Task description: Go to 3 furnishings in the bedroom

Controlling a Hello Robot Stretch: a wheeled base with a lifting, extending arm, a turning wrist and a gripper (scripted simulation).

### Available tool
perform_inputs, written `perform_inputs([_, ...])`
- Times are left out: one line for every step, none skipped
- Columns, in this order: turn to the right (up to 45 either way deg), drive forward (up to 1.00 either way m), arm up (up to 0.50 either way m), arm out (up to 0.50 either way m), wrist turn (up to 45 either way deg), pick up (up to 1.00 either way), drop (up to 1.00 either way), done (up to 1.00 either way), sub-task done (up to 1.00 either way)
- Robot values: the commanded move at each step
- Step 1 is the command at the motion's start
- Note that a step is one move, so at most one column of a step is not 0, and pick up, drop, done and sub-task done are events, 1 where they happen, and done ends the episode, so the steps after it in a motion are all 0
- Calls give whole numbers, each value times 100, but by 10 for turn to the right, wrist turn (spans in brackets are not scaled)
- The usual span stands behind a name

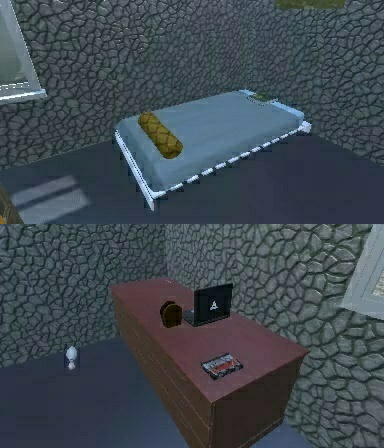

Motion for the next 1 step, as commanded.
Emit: perform_inputs([0,10,0,0,0,0,0,0,0])
